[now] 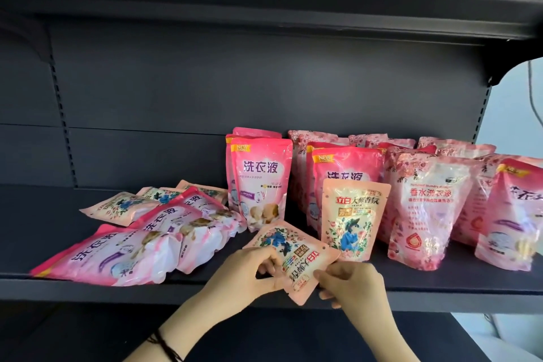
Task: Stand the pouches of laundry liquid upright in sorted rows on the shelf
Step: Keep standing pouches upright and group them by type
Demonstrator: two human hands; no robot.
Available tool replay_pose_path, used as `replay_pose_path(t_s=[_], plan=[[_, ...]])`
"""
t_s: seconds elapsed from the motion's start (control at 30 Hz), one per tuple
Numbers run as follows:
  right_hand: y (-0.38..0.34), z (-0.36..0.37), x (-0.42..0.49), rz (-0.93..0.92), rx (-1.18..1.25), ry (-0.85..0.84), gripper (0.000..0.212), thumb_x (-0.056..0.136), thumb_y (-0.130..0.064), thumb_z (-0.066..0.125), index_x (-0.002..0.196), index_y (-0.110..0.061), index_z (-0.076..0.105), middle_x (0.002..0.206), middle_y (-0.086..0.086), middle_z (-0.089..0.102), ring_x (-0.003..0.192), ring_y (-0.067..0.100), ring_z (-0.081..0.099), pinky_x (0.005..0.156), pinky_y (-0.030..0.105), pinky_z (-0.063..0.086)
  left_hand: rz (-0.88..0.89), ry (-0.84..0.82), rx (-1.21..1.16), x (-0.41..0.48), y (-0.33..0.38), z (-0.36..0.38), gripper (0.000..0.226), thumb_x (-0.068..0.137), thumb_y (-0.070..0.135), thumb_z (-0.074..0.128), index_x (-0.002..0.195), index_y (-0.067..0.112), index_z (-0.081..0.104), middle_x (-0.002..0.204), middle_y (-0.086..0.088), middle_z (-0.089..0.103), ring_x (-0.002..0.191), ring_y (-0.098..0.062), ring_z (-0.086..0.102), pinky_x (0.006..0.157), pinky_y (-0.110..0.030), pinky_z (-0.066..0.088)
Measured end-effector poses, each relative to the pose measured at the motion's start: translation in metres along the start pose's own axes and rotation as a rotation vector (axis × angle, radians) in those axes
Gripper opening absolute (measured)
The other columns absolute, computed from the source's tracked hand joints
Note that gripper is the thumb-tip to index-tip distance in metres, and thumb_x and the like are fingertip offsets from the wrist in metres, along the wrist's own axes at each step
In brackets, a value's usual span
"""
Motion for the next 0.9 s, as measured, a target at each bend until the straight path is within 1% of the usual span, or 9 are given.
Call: replay_pose_path(t_s=[0.17, 0.3, 0.37, 0.43, 0.53, 0.57, 0.67, 0.77, 0.9], plan=[[-0.011, -0.008, 0.006, -0.105, 0.089, 0.051, 0.009, 0.083, -0.009, 0.072, 0.075, -0.010, 0.069, 0.070, -0.001, 0.075, 0.063, 0.015, 0.072, 0.063, 0.035, 0.061, 0.044, 0.047, -0.012, 0.023, 0.009, -0.015, 0.033, 0.079, 0.046, 0.070, 0.107, 0.030, 0.061, 0.106, 0.022, 0.058, 0.098, 0.005, 0.052, 0.088, -0.016, 0.045], [-0.028, -0.015, 0.009, -0.238, 0.051, 0.074, 0.011, 0.086, -0.012, 0.069, 0.075, -0.014, 0.068, 0.072, -0.004, 0.074, 0.064, 0.014, 0.071, 0.072, 0.038, 0.060, 0.056, -0.054, -0.049, 0.061, 0.015, -0.020, 0.058, 0.075, 0.058, 0.065, 0.128, 0.048, 0.044, 0.132, 0.020, 0.044, 0.126, -0.003, 0.040, 0.106, -0.032, 0.038], [-0.035, -0.019, 0.011, -0.296, 0.050, 0.073, 0.015, 0.087, -0.013, 0.068, 0.073, -0.021, 0.067, 0.075, -0.005, 0.074, 0.068, 0.013, 0.071, 0.074, 0.040, 0.059, 0.052, -0.125, -0.115, 0.078, 0.020, -0.020, 0.066, 0.073, 0.059, 0.066, 0.133, 0.048, 0.041, 0.140, 0.018, 0.043, 0.129, -0.002, 0.039, 0.109, -0.032, 0.037], [-0.039, -0.022, 0.015, -0.321, 0.075, 0.061, 0.016, 0.087, -0.014, 0.067, 0.074, -0.024, 0.068, 0.077, -0.004, 0.074, 0.072, 0.015, 0.071, 0.074, 0.042, 0.059, 0.064, -0.131, -0.141, 0.090, 0.024, -0.022, 0.053, 0.076, 0.048, 0.072, 0.125, 0.043, 0.053, 0.127, 0.020, 0.055, 0.119, 0.001, 0.049, 0.104, -0.031, 0.042], [-0.041, -0.024, 0.019, -0.340, 0.149, 0.019, 0.002, 0.084, -0.024, 0.071, 0.083, -0.023, 0.071, 0.081, -0.005, 0.074, 0.078, 0.016, 0.071, 0.069, 0.034, 0.058, 0.062, -0.045, -0.187, 0.096, 0.025, -0.030, 0.025, 0.073, 0.034, 0.080, 0.093, 0.033, 0.065, 0.093, 0.017, 0.064, 0.090, -0.002, 0.060, 0.089, -0.034, 0.052], [-0.040, -0.023, 0.019, -0.333, 0.202, -0.006, 0.013, 0.080, -0.029, 0.073, 0.089, -0.021, 0.070, 0.083, -0.006, 0.075, 0.081, 0.014, 0.071, 0.070, 0.029, 0.056, 0.049, -0.014, -0.216, 0.095, 0.024, -0.034, 0.022, 0.072, 0.031, 0.081, 0.087, 0.030, 0.065, 0.088, 0.014, 0.065, 0.086, -0.005, 0.062, 0.084, -0.033, 0.053], [-0.026, -0.011, 0.019, -0.247, 0.451, -0.100, 0.036, 0.073, -0.026, 0.077, 0.106, -0.017, 0.065, 0.098, -0.005, 0.075, 0.094, 0.008, 0.070, 0.082, 0.026, 0.053, 0.038, 0.102, -0.268, 0.088, 0.025, -0.049, 0.019, 0.073, 0.027, 0.080, 0.083, 0.028, 0.063, 0.085, 0.011, 0.067, 0.084, -0.005, 0.063, 0.075, -0.023, 0.051], [-0.020, 0.013, 0.021, -0.175, 0.532, -0.171, 0.036, 0.076, -0.016, 0.076, 0.109, -0.017, 0.064, 0.103, -0.005, 0.074, 0.099, 0.006, 0.068, 0.082, 0.022, 0.052, 0.026, 0.232, -0.383, 0.079, 0.024, -0.063, 0.017, 0.076, 0.023, 0.077, 0.086, 0.022, 0.065, 0.090, 0.004, 0.070, 0.086, -0.010, 0.066, 0.076, -0.027, 0.052], [-0.022, 0.039, 0.027, -0.141, 0.616, -0.179, 0.026, 0.081, -0.014, 0.071, 0.107, -0.008, 0.064, 0.098, 0.004, 0.076, 0.099, 0.018, 0.070, 0.092, 0.036, 0.053, -0.088, 0.316, -0.585, 0.064, 0.019, -0.057, 0.019, 0.077, 0.023, 0.075, 0.091, 0.020, 0.064, 0.089, 0.005, 0.072, 0.083, -0.009, 0.070, 0.074, -0.027, 0.057]])
Point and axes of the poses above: each hand's wrist, its own x-axis towards the middle knuckle, its own z-axis out of the palm, y = z × x, the point moved 6 cm from there along x, towards the middle knuckle
